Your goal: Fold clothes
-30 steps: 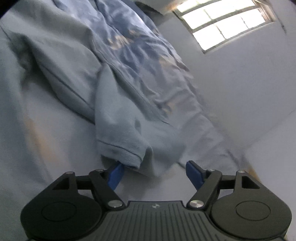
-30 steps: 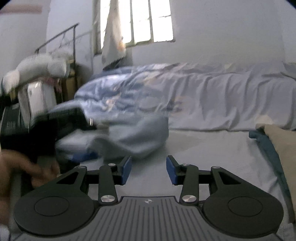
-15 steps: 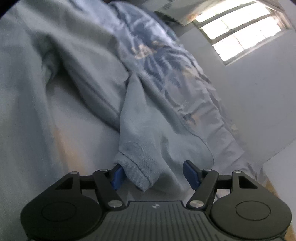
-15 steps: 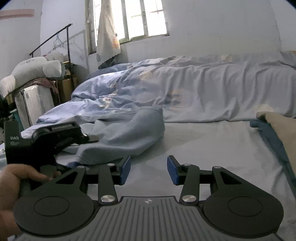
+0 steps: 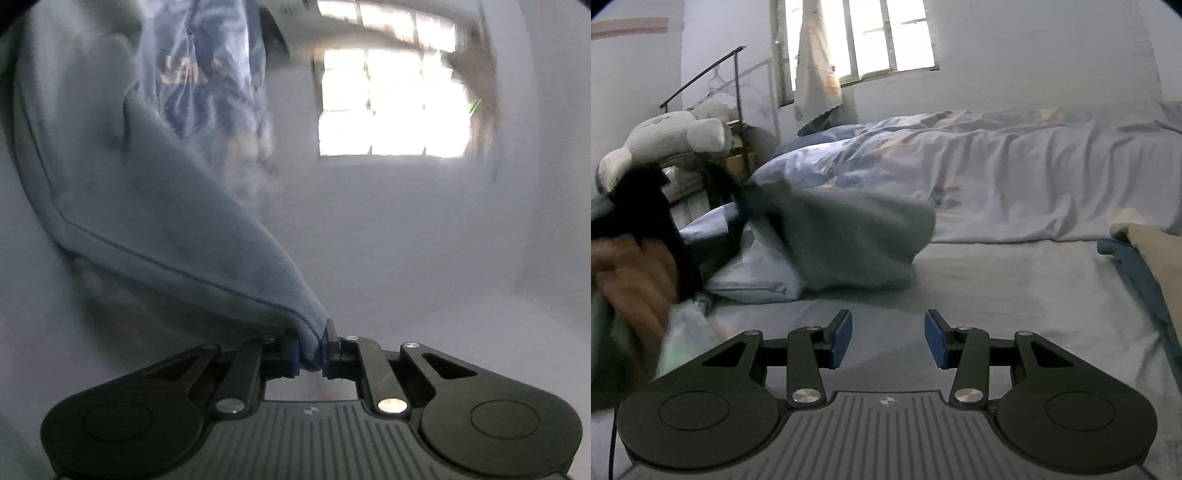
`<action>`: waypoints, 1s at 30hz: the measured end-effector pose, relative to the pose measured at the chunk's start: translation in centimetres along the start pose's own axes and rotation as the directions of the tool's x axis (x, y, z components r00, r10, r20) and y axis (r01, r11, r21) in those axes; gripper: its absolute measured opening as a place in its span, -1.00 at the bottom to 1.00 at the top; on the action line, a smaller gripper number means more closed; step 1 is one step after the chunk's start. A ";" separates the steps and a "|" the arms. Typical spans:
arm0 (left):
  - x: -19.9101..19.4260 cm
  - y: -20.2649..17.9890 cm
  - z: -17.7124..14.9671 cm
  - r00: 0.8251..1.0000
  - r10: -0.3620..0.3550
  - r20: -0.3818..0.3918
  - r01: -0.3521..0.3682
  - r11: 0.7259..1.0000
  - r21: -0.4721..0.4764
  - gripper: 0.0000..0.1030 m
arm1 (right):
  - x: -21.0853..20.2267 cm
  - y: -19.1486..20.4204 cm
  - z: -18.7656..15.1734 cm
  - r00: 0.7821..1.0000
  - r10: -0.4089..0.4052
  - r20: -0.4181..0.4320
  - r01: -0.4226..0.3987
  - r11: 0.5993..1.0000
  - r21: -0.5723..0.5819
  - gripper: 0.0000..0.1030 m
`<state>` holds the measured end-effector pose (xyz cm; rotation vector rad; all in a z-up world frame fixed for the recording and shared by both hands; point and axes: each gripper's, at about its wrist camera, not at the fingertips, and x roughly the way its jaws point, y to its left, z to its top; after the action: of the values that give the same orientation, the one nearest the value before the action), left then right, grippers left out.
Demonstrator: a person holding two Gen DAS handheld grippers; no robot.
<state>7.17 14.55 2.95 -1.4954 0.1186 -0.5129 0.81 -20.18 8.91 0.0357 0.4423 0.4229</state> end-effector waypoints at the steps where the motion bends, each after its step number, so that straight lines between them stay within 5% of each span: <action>1: -0.5 0.4 0.5 0.999 -0.008 0.033 0.009 0.999 -0.037 -0.85 | 0.0 0.0 0.0 1.000 0.004 -0.002 -0.004 1.000 0.001 -0.12; 6: -2.1 2.0 2.2 0.988 0.129 0.090 -0.129 0.992 -0.002 -0.84 | 0.3 0.4 -0.1 0.999 0.027 -0.022 -0.027 1.000 -0.012 -0.12; 9: -2.4 0.9 2.6 0.981 0.170 0.097 -0.179 0.978 0.104 -0.76 | 0.9 0.9 -0.3 0.998 0.036 -0.043 -0.037 0.999 -0.029 -0.12; 11: -2.8 -0.2 2.6 0.968 0.233 0.094 -0.248 0.942 0.225 -0.27 | 1.2 1.2 -0.3 0.998 0.046 -0.050 -0.048 0.998 -0.031 -0.12; 15: -2.4 -1.5 2.2 0.919 0.383 0.092 -0.381 0.805 0.455 0.15 | 1.5 1.5 -0.4 0.997 0.050 -0.051 -0.052 0.998 -0.045 -0.12; 19: -1.6 -2.9 0.8 0.875 0.476 0.091 -0.424 0.661 0.619 0.21 | 1.7 1.6 -0.4 0.998 0.052 -0.047 -0.054 0.998 -0.042 -0.12; 22: -1.5 -3.7 -1.3 0.838 0.535 0.105 -0.423 0.516 0.745 0.21 | 1.9 1.6 -0.4 0.997 0.053 -0.052 -0.056 0.997 -0.051 -0.12; 25: -2.0 -3.7 -3.5 0.823 0.555 0.119 -0.398 0.415 0.818 0.21 | 2.2 1.9 -0.4 0.997 0.053 -0.054 -0.056 0.997 -0.061 -0.12; 30: -2.0 -3.5 -5.8 0.810 0.571 0.129 -0.350 0.297 0.888 0.21 | 2.8 3.0 -0.5 0.996 0.064 -0.056 -0.069 0.994 -0.084 -0.12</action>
<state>2.32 10.05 5.30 -0.2683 0.3882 -0.1628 1.74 -16.34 7.65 -0.0442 0.4754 0.5092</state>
